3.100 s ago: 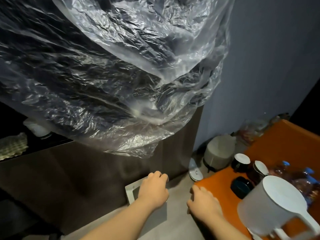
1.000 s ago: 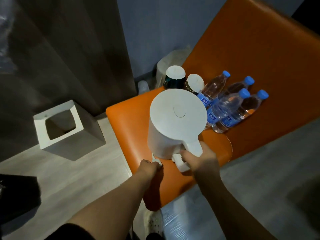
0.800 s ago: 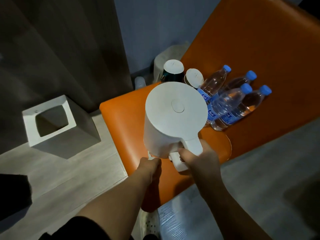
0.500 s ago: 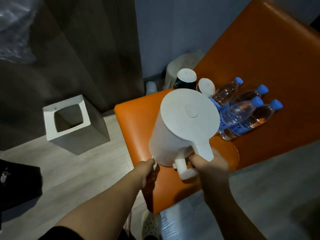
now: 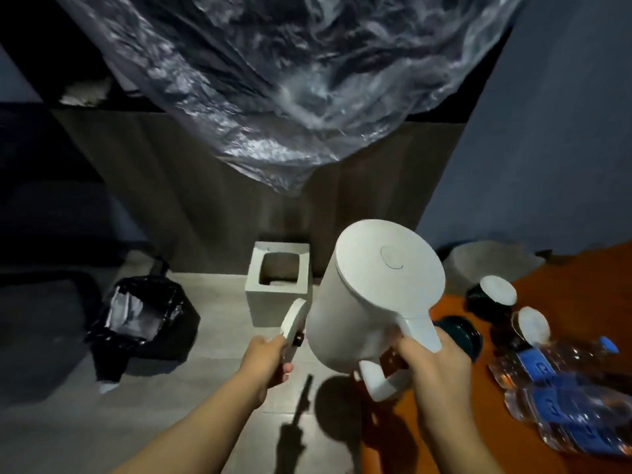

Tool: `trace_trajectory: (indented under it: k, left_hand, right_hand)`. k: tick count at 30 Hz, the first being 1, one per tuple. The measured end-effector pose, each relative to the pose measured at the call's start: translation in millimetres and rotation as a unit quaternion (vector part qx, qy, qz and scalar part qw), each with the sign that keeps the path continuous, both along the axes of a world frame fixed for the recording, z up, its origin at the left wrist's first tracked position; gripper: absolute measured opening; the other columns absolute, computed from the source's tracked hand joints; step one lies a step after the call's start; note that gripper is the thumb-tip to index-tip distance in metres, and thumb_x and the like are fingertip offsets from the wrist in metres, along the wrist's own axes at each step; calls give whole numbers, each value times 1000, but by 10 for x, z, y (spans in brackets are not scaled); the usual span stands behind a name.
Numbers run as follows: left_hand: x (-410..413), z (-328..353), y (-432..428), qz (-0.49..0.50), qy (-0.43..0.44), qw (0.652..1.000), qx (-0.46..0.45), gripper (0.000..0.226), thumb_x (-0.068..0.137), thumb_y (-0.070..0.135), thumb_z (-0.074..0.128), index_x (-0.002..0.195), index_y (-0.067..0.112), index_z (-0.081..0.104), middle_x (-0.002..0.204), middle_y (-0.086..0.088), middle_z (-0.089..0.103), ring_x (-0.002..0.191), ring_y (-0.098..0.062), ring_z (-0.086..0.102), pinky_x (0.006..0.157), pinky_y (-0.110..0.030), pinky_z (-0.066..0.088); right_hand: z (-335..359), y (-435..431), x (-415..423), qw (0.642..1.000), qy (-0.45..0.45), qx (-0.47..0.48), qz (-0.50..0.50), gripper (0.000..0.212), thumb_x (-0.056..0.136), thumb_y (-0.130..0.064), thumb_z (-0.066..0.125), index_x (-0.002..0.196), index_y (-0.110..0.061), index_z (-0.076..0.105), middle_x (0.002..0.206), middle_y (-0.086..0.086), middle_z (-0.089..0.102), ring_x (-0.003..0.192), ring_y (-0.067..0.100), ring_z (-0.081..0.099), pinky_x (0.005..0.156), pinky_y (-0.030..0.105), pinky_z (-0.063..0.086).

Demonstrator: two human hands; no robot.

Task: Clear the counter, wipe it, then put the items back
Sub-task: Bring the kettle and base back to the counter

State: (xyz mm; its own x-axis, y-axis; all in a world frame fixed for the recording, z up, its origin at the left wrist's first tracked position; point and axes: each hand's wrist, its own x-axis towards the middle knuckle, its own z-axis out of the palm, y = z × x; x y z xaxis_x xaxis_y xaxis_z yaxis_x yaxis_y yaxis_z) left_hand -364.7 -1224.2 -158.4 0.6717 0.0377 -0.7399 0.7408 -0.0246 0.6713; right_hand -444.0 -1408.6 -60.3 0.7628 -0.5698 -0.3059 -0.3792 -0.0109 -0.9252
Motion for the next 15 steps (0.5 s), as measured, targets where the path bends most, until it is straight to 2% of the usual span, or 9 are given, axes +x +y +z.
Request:
trace_trajectory:
  k: [3, 6, 7, 8, 10, 13, 15]
  left_hand:
    - [125, 304, 611, 81, -31, 996, 5, 22, 94, 13, 44, 73, 7, 47, 62, -7, 40, 46, -18, 38, 46, -24, 33]
    - [256, 653, 1275, 152, -59, 987, -9, 27, 93, 14, 43, 66, 11, 42, 55, -4, 38, 41, -15, 33, 42, -19, 28]
    - [274, 779, 1501, 171, -67, 983, -21, 26, 93, 15, 43, 67, 12, 41, 54, -3, 37, 38, -14, 31, 39, -16, 26]
    - [282, 899, 1739, 187, -78, 979, -35, 24, 93, 16, 44, 69, 14, 41, 54, -2, 37, 36, -12, 30, 36, -14, 24]
    - [271, 1131, 2223, 217, -108, 969, -57, 21, 92, 20, 45, 71, 16, 43, 53, -1, 40, 33, -9, 29, 36, -13, 21]
    - [218, 1531, 2995, 258, -143, 955, -36, 21, 92, 26, 48, 76, 14, 52, 55, -2, 48, 35, -9, 37, 38, -15, 33]
    - [172, 1813, 3537, 293, -160, 942, -41, 24, 94, 28, 48, 81, 10, 56, 60, -3, 51, 42, -10, 41, 38, -16, 37]
  right_hand:
    - [271, 415, 291, 998, -37, -30, 52, 12, 77, 6, 58, 69, -1, 54, 66, 8, 51, 63, 20, 46, 54, 29, 36]
    - [533, 910, 553, 983, -67, -95, 143, 18, 81, 4, 60, 67, -5, 55, 63, 5, 55, 64, 24, 50, 53, 14, 39]
    - [614, 1103, 640, 978, -75, -97, 168, 18, 82, 1, 61, 67, -9, 56, 65, 7, 59, 66, 25, 55, 58, 18, 44]
    - [697, 1314, 721, 975, -80, -97, 183, 18, 83, -2, 61, 68, -11, 56, 69, 10, 61, 69, 27, 58, 65, 29, 48]
    - [881, 1786, 851, 970, -98, -97, 199, 16, 80, -7, 62, 66, -9, 55, 69, 11, 61, 72, 30, 57, 70, 40, 47]
    - [1189, 2566, 950, 973, -129, -42, 185, 11, 53, -20, 57, 54, -9, 54, 45, 0, 56, 54, 25, 51, 56, 35, 40]
    - [1367, 3079, 1003, 970, -136, -31, 199, 14, 50, -21, 54, 54, -8, 54, 44, -1, 55, 53, 25, 49, 55, 31, 37]
